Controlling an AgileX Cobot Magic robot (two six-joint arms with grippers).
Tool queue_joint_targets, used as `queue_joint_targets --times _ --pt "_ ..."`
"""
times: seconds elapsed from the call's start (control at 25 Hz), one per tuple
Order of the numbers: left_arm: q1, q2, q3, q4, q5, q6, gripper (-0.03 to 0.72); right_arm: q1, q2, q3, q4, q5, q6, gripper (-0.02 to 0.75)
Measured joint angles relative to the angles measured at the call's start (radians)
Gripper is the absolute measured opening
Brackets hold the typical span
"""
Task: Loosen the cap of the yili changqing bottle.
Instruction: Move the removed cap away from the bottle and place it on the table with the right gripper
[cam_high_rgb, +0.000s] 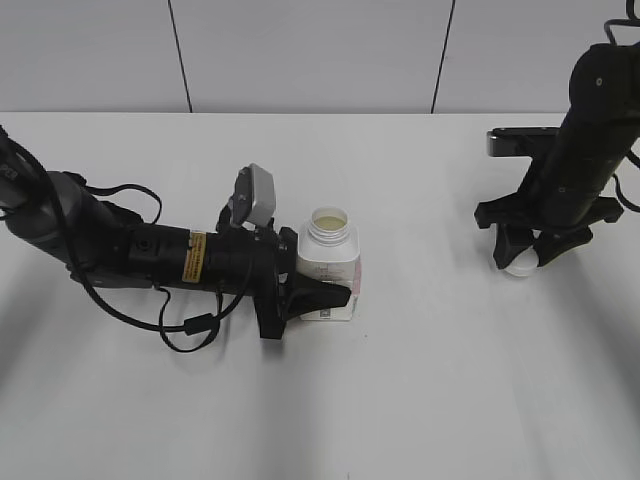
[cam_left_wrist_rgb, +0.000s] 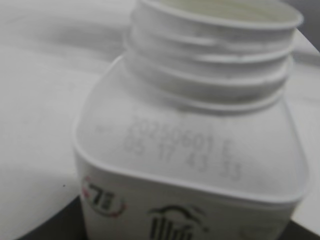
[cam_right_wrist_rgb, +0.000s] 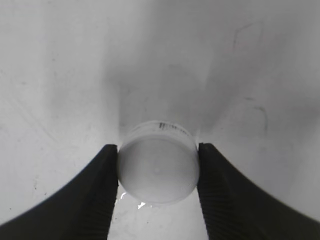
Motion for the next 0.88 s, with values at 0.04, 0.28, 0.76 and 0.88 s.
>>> queue_joint_targets --times 0.04,0.28,0.76,0.88 --pt "0.0 0.0 0.0 0.0 0.0 0.0 0.365 0.0 0.0 0.0 0.0 -0.001 0.0 0.386" --pt "0.0 0.0 0.0 0.0 0.0 0.0 0.365 0.0 0.011 0.0 -0.002 -0.006 0.003 0.386" --pt "0.0 0.0 0.0 0.001 -0.006 -0.001 0.365 0.0 0.012 0.0 0.004 0.002 0.026 0.488" --pt "0.0 0.0 0.0 0.004 -0.006 -0.001 0.365 0.0 0.013 -0.011 0.005 0.038 0.025 0.49"
